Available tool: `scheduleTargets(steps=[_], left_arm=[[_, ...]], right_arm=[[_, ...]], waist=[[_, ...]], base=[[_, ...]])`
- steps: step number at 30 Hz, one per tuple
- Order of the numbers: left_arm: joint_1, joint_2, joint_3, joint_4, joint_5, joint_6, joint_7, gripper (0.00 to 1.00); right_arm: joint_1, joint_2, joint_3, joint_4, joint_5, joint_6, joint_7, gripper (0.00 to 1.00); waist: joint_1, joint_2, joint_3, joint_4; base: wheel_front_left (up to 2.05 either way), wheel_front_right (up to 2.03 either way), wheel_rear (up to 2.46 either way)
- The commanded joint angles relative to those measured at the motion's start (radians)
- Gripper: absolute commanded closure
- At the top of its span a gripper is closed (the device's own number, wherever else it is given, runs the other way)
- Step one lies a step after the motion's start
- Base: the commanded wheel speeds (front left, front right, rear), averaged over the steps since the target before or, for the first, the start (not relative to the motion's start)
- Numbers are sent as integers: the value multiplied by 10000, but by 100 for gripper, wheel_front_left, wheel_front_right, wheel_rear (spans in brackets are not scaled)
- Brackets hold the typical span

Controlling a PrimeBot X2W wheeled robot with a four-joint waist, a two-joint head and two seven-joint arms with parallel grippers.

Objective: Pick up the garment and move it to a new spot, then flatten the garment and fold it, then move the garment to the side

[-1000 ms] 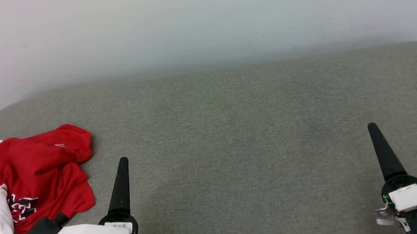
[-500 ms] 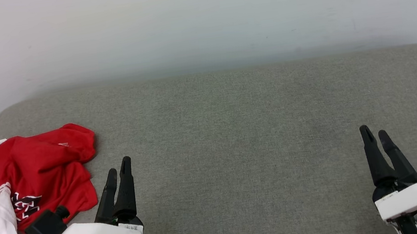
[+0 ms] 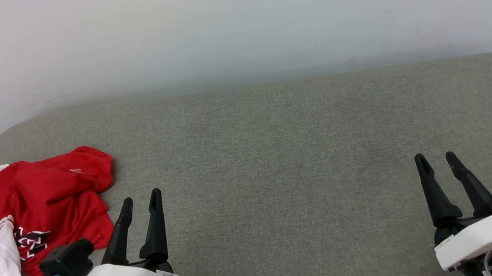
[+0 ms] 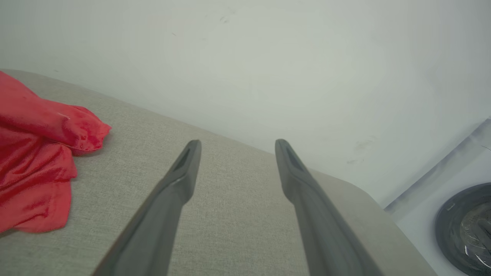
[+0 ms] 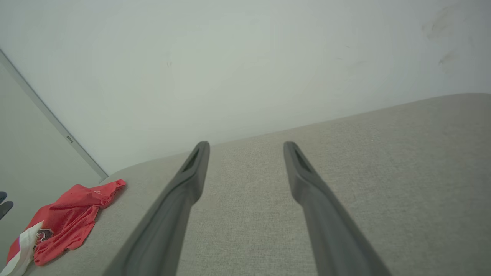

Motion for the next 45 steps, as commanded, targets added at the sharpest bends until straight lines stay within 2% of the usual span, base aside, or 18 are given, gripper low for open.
scheduleTargets(steps=[1,16,34,39,45], left_arm=[[-39,64,-22,-140,353,-25,-93,0],[49,54,146,-170,2289,-1,-476,0],[89,-24,136,11,3776,-16,-858,0],[31,-75,88,107,4003,-22,-963,0],[-32,-160,60,213,4318,-28,-1090,0]], right_arm=[[50,-8,-19,-190,-348,0,33,0],[433,62,-207,-696,-2307,0,156,0],[675,66,-205,-1078,-3645,-1,82,0],[732,66,-180,-1225,-3942,-1,7,0],[795,66,-41,-1279,-4192,-1,-63,0]], waist=[[0,0,0,3],[0,0,31,-10],[0,0,19,-56],[0,0,8,156],[0,0,-4,773]], base=[[0,0,0],[0,0,0],[0,0,0],[0,0,0],[0,0,0]])
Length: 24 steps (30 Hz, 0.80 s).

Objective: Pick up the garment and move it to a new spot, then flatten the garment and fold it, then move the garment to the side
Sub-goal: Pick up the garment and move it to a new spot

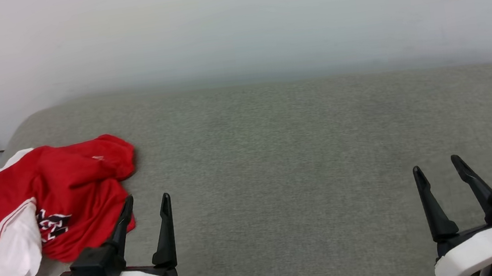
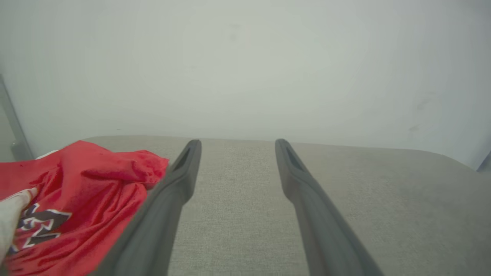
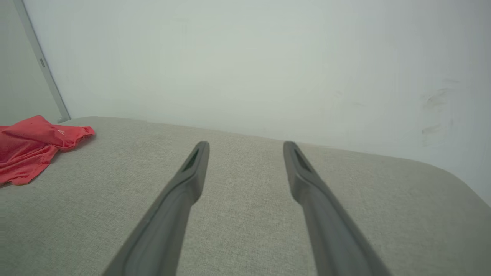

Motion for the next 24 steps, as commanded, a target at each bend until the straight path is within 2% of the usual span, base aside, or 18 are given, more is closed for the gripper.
scheduleTargets(steps=[1,14,24], left_arm=[[-102,-13,-5,3,155,-19,-102,0],[11,53,230,253,980,-23,-331,0],[37,20,339,335,691,-14,-318,0]], right_arm=[[50,11,93,-118,-224,-3,-98,0],[-28,13,423,79,-461,-3,-430,0],[-130,8,563,340,-194,-5,-613,0]], waist=[[0,0,-3,363],[0,0,-79,2336],[0,0,-18,3403]], base=[[0,0,0],[0,0,0],[0,0,0]])
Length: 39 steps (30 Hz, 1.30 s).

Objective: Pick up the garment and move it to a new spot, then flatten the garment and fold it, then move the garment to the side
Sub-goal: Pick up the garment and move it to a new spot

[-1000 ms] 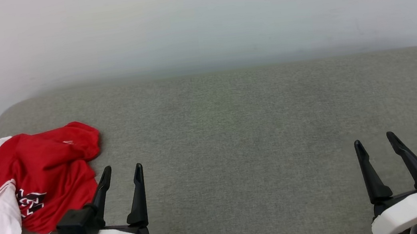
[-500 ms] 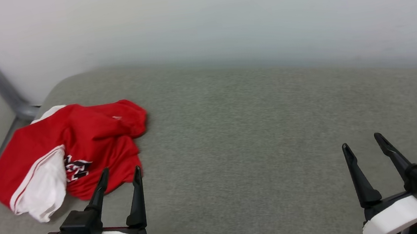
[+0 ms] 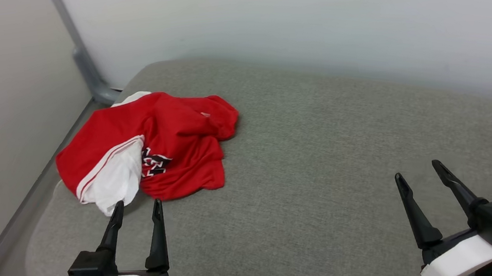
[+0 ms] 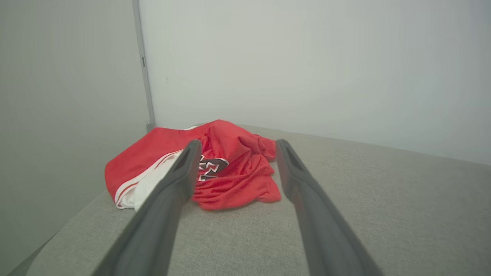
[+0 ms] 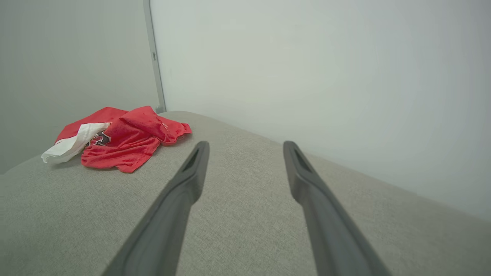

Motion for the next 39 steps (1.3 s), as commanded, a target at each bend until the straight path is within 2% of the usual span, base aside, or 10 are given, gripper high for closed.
scheduleTargets(steps=[1,15,21,27,33,39], left_arm=[[19,17,-4,-37,-95,1,-25,0],[-286,3,146,-21,-331,0,-25,0],[-1351,222,62,660,-1014,0,-25,0],[-3278,959,-22,1875,-2318,0,419,0],[-5016,2163,-156,2746,-3634,0,2172,0],[-6249,3477,-484,3452,-4741,0,4690,0]], right_arm=[[-123,5,29,55,85,-7,-55,0],[-345,6,62,83,26,-7,-71,0],[-727,3,48,-182,-286,-7,208,0],[-1200,2,60,-568,-650,-7,572,0],[-1617,2,-129,-1008,-947,-7,785,0],[-2132,2,-210,-1216,-1062,-7,738,0]], waist=[[0,0,56,274],[0,0,468,531],[0,0,1226,313],[0,0,2403,-223],[0,0,3623,-793],[0,0,4786,-1313]], base=[[0,0,0],[0,0,0],[0,0,0],[0,0,0],[0,0,0],[0,0,0]])
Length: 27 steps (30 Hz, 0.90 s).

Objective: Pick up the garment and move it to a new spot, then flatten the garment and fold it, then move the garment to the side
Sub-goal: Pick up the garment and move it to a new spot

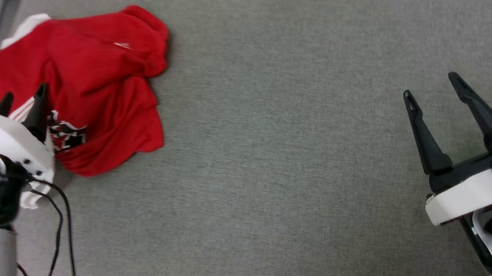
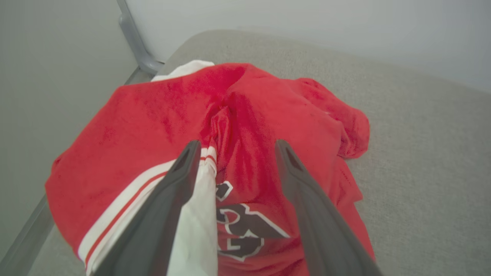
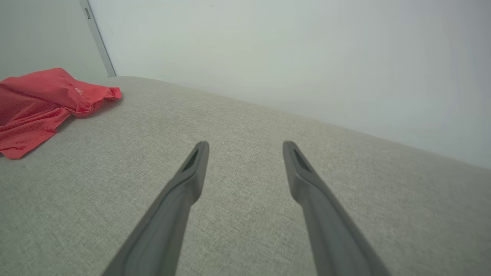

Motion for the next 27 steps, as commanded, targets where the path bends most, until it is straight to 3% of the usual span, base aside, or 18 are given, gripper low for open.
scheduleTargets(steps=[1,7,11,17,19,20,27], left_arm=[[-349,190,-146,144,-276,0,533,0],[-1053,1246,-621,722,-1303,1,2983,0],[-1288,1726,-772,1362,-1741,1,4077,0],[-1159,1376,-1128,2817,-2024,127,5214,0],[-1131,1179,-1225,3150,-2065,162,5384,70],[-1176,1120,-1220,3219,-2041,143,5184,100],[-1547,1081,-1101,3385,-1572,160,3068,100]], right_arm=[[-223,-2,-49,-61,-60,-7,-74,0],[-643,-2,39,66,-30,-7,-262,0],[-904,-2,138,188,51,-7,-408,0],[-1071,-1,57,290,80,-7,-519,0],[-1091,-1,30,331,87,-7,-537,0],[-1096,-1,10,339,88,-7,-541,0],[-883,-1,-26,490,176,-7,-543,0]], waist=[[-2,0,835,-537],[-2,0,1617,-900],[-2,0,1940,-1123],[-2,0,2112,-1298],[-2,0,2065,-1321],[-2,0,2023,-1326],[-2,0,1277,-1225]], base=[[0,0,0],[0,0,0],[0,0,0],[0,0,0],[0,0,0],[0,0,0],[0,0,0]])
